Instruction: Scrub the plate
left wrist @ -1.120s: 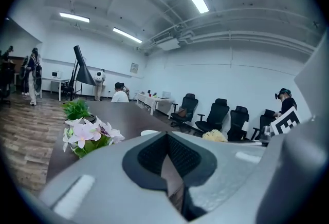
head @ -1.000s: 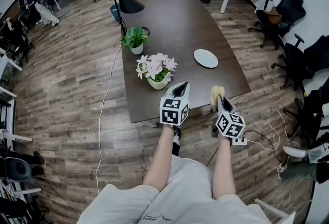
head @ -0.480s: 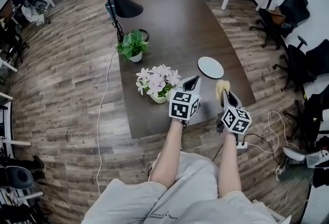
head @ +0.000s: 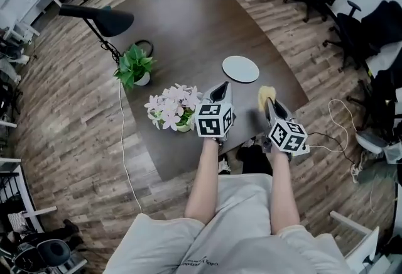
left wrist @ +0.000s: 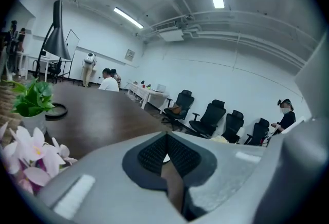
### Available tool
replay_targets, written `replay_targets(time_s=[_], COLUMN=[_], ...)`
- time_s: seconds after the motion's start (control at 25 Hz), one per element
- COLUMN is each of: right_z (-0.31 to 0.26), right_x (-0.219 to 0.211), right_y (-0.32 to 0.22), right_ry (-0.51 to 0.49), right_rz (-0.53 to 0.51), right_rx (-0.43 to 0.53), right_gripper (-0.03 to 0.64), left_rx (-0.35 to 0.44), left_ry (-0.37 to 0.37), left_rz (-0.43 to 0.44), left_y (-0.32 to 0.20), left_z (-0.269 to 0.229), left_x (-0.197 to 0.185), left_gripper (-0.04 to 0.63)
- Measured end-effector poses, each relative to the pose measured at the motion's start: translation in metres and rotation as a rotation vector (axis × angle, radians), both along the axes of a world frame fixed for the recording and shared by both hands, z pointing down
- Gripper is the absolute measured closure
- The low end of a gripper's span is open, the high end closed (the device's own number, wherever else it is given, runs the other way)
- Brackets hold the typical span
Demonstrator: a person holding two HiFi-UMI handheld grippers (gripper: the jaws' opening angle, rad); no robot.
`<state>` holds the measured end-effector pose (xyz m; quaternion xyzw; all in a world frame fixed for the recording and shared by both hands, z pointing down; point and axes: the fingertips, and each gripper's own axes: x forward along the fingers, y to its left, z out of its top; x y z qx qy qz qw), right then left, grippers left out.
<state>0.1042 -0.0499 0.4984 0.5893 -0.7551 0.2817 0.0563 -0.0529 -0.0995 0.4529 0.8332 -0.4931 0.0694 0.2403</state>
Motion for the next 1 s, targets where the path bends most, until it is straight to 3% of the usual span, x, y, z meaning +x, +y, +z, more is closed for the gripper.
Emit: replay_targets(time_s=[0.2,0.36,0.52,0.76,1.0], right_z=[0.018,0.017,0.016,0.023,0.038], right_x=[0.014,0.014,0.008,0.006,-0.004], right_y=[-0.006,-0.031,-0.055,-0.093,-0.135], right_ry=[-0.009,-0.021,-0.029,-0.038,0.015], right_rz=[0.035,0.025,0.004,-0.027,-0.105], right_rx=[-0.041,-0.044,-0.049,-0.076,-0.109], right_gripper=[0.545,0.545,0.545,0.545,0.545], left_rx=[-0.013,-0.037,-0.054,-0.107,-0.140], left_ry=[-0.020,-0.026,-0.024,0.052,0.015], left_rz=[0.097,0.109,0.079,-0.015,-0.056], left_y=[-0.008,-0.021,-0.039,-0.069,-0.098], left_z=[0.012,0.022,0.029,0.040,0.059], left_x=[0.034,0.041,0.031,0.016,0.014], left_gripper=[0.594,0.594,0.594,0.594,0.594])
